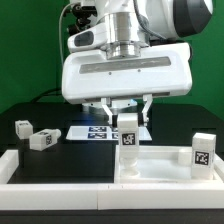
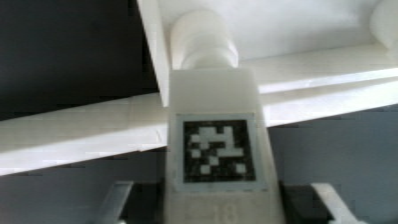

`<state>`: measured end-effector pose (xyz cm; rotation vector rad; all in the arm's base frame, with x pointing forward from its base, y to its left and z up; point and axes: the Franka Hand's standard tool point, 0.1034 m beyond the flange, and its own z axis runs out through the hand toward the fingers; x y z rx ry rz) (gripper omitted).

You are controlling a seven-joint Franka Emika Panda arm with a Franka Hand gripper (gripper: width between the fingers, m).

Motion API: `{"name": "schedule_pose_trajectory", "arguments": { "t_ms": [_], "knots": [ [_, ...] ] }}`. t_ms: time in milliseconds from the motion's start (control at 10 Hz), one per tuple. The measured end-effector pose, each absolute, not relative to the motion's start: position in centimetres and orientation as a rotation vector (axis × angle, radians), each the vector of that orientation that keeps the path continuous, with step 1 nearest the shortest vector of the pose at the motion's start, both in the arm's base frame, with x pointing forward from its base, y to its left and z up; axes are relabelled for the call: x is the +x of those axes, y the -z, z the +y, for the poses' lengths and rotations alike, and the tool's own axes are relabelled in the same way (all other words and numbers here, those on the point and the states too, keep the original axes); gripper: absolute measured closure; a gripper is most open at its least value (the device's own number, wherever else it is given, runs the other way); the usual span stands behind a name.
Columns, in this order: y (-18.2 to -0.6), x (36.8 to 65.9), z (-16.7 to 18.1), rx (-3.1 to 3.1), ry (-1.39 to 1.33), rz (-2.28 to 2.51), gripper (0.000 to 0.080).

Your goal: Assemble square table

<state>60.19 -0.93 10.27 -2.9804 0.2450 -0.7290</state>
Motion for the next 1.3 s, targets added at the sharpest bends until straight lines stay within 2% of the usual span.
{"name": "schedule_pose_trajectory", "arguments": {
  "t_ms": [300, 700, 1000, 1300],
  "knots": [
    [-10.2, 60.1, -1.0, -2.982, 0.727, 0.248, 0.0508],
    [-11.6, 60.9, -1.5, -3.009, 0.987, 0.256, 0.0508],
    [-10.2, 60.7, -2.0, -3.021, 0.950, 0.195, 0.0508],
    [-9.8, 60.4, -1.7, -3.024, 0.925, 0.183, 0.0508]
  ]
}}
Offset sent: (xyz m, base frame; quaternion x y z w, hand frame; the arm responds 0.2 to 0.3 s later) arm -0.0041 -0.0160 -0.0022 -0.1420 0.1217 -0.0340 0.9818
